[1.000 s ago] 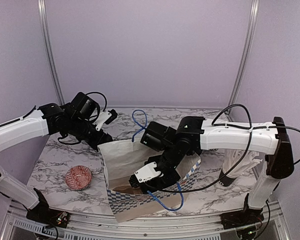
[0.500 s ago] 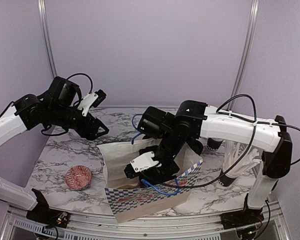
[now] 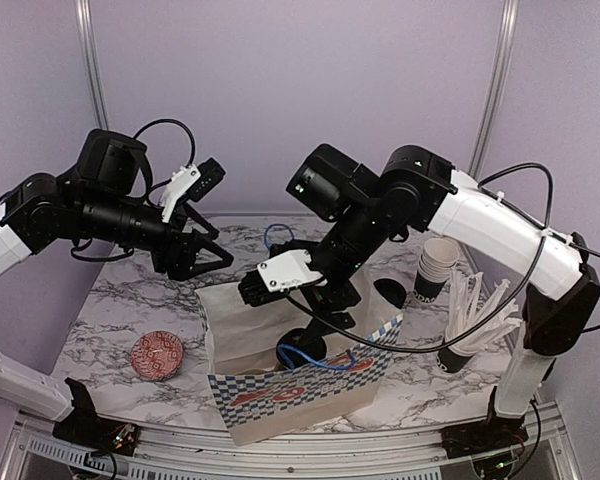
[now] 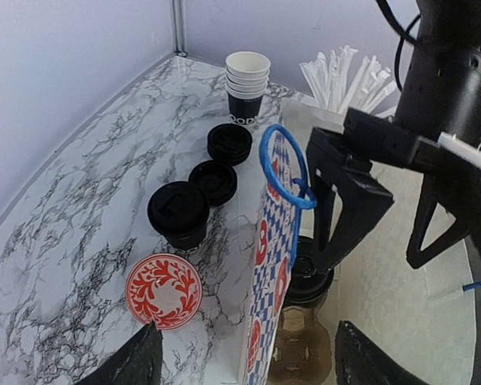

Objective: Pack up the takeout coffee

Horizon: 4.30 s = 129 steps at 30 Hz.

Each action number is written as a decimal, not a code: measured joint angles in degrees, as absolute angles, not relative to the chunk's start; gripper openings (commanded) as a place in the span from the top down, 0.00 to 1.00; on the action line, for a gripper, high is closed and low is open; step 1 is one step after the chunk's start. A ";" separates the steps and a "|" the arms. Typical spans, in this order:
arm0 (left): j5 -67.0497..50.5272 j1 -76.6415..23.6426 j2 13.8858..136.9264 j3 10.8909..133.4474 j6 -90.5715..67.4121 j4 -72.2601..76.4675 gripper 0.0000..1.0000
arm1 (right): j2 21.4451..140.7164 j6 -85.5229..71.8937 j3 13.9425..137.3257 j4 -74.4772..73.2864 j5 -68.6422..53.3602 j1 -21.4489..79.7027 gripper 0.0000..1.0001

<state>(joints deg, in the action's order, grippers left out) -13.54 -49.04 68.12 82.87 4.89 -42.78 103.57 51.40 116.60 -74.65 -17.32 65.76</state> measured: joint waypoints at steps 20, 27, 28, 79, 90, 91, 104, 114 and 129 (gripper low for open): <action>-21.98 -52.88 85.58 90.91 12.03 -48.10 0.91 | 97.25 46.22 124.55 -62.41 -23.51 31.07 0.06; -21.65 -52.90 84.01 90.21 11.64 -50.52 1.00 | 103.72 39.90 117.91 -54.59 -19.75 29.98 0.12; -21.32 -52.90 83.44 89.84 11.44 -50.92 1.00 | 105.03 39.07 117.91 -54.19 -19.55 29.98 0.12; -11.66 -46.37 74.37 86.63 5.56 -63.31 1.00 | 124.99 33.21 122.65 -63.13 -15.84 40.62 0.08; -12.21 -46.37 74.70 86.63 5.61 -63.33 0.99 | 125.03 33.54 122.28 -64.03 -15.25 41.12 0.06; -12.23 -46.37 74.70 86.63 5.61 -63.33 0.99 | 125.03 33.67 121.99 -64.03 -15.20 41.25 0.06; -13.06 -46.37 74.70 86.61 5.82 -63.40 0.98 | 126.52 33.85 121.32 -64.64 -14.15 41.89 0.27; -16.05 -46.39 78.48 87.05 6.94 -63.24 0.96 | 123.61 33.61 120.75 -65.45 -14.26 41.58 0.34; -21.47 -46.39 93.47 103.55 14.33 -62.24 0.94 | 102.19 35.11 122.45 -62.61 -14.61 33.34 0.36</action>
<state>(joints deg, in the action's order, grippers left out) -21.47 -46.39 93.47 103.55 14.33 -62.24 102.19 35.11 122.45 -62.61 -14.61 33.34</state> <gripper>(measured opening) 0.053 0.703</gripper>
